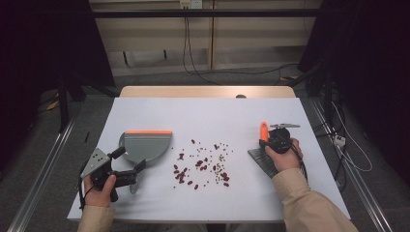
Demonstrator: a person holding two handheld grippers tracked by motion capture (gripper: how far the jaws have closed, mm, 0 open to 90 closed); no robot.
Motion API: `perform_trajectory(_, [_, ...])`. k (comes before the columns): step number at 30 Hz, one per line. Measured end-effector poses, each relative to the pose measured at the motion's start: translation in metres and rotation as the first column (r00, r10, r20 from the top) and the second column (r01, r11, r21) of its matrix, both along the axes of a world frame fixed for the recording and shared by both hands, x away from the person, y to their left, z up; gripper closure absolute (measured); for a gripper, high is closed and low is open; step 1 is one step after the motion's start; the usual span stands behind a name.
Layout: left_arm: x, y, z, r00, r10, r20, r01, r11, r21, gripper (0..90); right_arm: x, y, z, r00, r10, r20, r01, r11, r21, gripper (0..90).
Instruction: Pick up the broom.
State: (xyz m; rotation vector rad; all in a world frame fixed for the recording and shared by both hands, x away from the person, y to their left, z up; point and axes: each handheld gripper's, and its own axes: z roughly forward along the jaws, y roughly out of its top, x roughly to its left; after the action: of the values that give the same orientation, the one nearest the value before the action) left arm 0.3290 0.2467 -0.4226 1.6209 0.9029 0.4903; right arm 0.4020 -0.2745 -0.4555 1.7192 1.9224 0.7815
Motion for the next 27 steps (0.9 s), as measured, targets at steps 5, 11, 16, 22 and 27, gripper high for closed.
perform_trajectory(5, [0.0000,0.0013,-0.0002,1.0000,0.001,0.002,-0.001,1.0000,0.002,3.2,-0.0011,-0.0011,0.0013,0.9998,0.016,-0.013,-0.015,1.000,0.007,62.5])
perform_trajectory(11, [0.0003,0.0006,0.0000,1.0000,0.003,0.002,-0.003,1.0000,0.001,3.3,-0.0013,0.0017,0.0006,0.9998,-0.001,-0.022,0.001,1.000,0.003,63.3])
perform_trajectory(16, [-0.0008,-0.0007,0.0013,1.0000,0.000,0.008,0.000,1.0000,0.007,3.3,0.0010,0.0005,-0.0004,0.9990,-0.029,-0.033,0.030,0.999,0.029,64.8])
perform_trajectory(22, [-0.0007,0.0001,0.0017,0.9999,0.001,0.011,-0.001,1.0000,0.008,3.4,-0.0017,0.0035,-0.0035,0.9985,-0.055,-0.003,0.055,0.998,0.020,66.0])
perform_trajectory(27, [-0.0005,-0.0001,0.0018,0.9999,-0.005,0.009,0.005,0.9999,0.014,3.4,-0.0018,0.0032,-0.0038,0.9978,-0.066,-0.007,0.066,0.997,0.032,66.7])
